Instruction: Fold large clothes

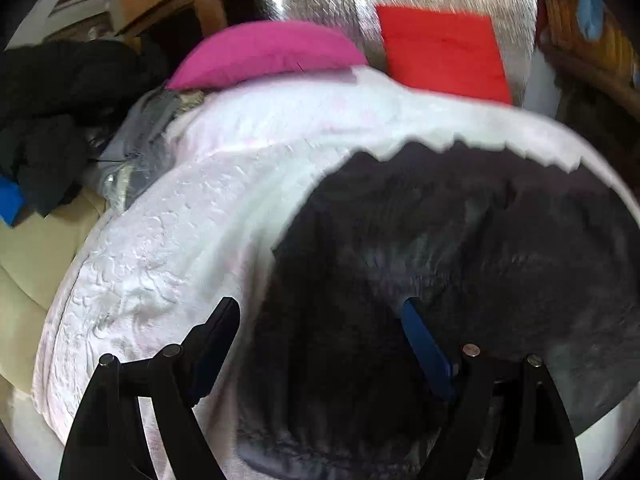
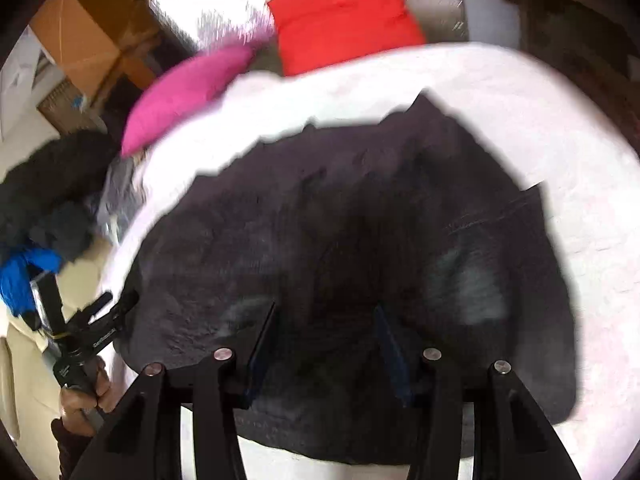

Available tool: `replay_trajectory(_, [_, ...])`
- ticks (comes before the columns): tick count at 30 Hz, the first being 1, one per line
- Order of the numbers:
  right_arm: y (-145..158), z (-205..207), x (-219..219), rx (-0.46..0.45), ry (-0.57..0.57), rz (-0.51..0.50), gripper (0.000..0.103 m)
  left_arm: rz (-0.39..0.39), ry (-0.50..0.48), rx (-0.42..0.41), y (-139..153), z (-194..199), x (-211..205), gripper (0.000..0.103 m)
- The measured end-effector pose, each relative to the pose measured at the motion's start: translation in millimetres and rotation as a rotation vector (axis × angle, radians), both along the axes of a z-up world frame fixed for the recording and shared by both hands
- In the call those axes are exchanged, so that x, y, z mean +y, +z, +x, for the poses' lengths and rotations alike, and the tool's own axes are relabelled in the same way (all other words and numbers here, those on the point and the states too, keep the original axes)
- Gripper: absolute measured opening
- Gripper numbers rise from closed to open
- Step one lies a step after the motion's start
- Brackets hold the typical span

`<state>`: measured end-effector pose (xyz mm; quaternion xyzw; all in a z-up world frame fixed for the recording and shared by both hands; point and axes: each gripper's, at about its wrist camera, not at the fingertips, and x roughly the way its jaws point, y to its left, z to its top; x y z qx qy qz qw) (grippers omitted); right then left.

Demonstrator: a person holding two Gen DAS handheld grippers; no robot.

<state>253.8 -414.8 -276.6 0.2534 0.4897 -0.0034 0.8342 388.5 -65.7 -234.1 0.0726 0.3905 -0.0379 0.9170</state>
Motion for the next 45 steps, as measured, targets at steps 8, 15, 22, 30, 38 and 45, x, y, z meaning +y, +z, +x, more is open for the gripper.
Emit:
replay_trajectory(8, [-10,-49,-44,0.063,-0.152,0.034,0.053,0.02,0.088,0.027,0,0,33,0.084])
replay_trajectory(15, [-30,-49,-29,0.134,-0.119,-0.023,0.053,0.081,0.084,0.102,-26,7,23,0.084])
replay_trajectory(22, [2,-64,-48,-0.019,-0.191,0.017,0.053,0.058,0.047,-0.056,13,-31,25,0.084])
replay_trajectory(30, [3,-41,-2,-0.013,-0.072,0.047,0.053,0.03,0.041,-0.149,34,-45,41,0.084])
replay_trajectory(38, [4,-16,80,-0.058,0.138,0.071,0.051,0.03,0.046,-0.159,35,-52,45,0.084])
replay_trajectory(45, [-34,9,124,0.06,0.211,-0.002,0.04,0.041,0.055,-0.17,35,-54,45,0.084])
